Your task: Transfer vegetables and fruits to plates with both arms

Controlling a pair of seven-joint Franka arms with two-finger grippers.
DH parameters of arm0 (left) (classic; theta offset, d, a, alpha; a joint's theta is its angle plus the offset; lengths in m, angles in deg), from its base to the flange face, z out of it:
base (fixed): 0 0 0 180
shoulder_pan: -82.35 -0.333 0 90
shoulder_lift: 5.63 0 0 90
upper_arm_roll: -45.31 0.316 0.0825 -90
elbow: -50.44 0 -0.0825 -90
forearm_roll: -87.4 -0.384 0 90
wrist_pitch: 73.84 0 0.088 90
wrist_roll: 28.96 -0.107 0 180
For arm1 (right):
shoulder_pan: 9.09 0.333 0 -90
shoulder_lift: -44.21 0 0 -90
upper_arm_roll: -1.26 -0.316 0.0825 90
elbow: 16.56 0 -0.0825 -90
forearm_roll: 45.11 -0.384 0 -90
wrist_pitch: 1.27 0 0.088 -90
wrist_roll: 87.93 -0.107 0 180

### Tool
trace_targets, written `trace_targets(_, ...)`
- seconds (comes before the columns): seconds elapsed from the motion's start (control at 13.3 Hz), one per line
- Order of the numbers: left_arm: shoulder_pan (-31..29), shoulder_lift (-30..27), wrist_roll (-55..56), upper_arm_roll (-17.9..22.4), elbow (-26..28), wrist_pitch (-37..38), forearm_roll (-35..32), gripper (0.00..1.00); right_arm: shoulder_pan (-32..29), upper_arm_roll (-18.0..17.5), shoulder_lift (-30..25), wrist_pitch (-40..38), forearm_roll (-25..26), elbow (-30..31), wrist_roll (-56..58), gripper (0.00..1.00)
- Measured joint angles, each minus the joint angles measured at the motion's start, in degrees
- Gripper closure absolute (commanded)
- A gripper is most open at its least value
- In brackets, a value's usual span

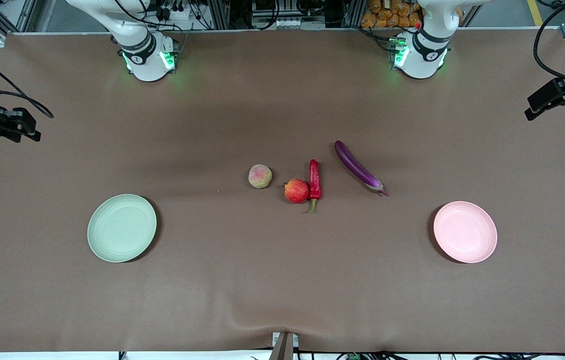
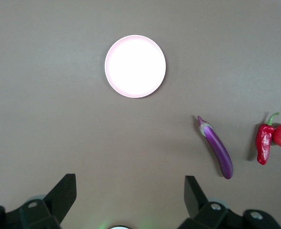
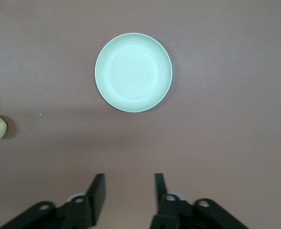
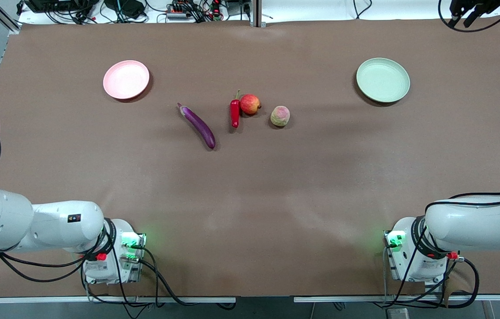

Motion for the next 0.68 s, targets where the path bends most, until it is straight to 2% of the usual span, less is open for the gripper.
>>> trace_targets(0.23, 0.00, 0.01, 0.00, 0.01, -0.06, 0.61, 0.00, 0.00, 0.04, -0.27, 0.18, -1.66, 0.00, -1.14, -4.34, 0.00)
trace_targets(0.68, 0.11, 1.04, 0.00, -0.02, -0.86, 1.13, 0.01, 0.00, -0.14, 0.11, 0.39, -2.72, 0.12, -1.72, -5.27, 0.00)
